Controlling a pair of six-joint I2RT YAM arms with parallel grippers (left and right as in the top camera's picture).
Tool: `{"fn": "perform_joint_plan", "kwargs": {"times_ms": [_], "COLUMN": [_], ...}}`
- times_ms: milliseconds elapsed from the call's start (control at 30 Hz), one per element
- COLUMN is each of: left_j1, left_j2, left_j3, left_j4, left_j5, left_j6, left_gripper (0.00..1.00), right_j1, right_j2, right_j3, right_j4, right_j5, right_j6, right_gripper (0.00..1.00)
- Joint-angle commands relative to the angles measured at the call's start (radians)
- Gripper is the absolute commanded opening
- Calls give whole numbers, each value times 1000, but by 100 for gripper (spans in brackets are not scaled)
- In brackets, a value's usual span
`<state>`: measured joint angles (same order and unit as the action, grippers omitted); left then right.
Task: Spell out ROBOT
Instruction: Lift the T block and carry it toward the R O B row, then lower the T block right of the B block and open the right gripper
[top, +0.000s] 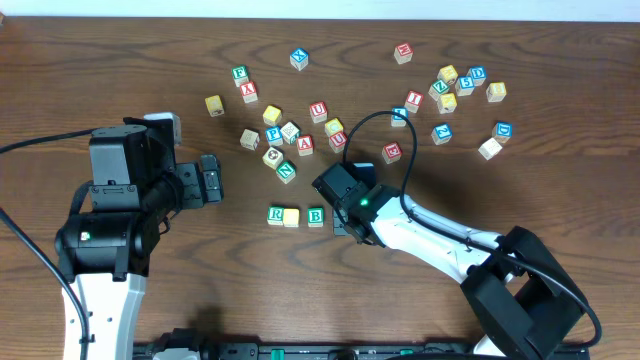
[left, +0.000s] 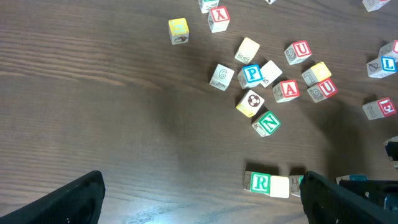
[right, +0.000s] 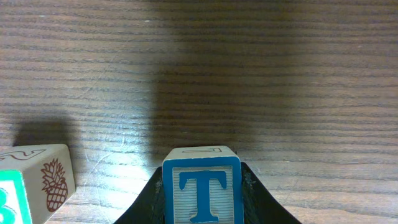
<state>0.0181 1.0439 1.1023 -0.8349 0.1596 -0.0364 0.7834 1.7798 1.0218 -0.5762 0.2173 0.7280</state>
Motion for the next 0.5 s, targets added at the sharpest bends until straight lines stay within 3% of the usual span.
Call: {"fn": "perform_joint_plan", "kwargs": {"times_ms": [0,300,467], "left_j1": [5,5,5], "left_j2": [1,1,1], "left_j3": [21,21,21], "left_j4": [-2,-2,-2], "left_j5": [13,13,13], "left_j6": [6,6,6], "left_gripper": [99,99,98], "right_j1": [10,10,10], "right_j2": [21,23,23], "right_j3": [-5,-5,-5], "right_j4": [7,20,19], "right_j5": [16,20,20], "right_j6": [19,19,19], "right_gripper": [11,13,24]}}
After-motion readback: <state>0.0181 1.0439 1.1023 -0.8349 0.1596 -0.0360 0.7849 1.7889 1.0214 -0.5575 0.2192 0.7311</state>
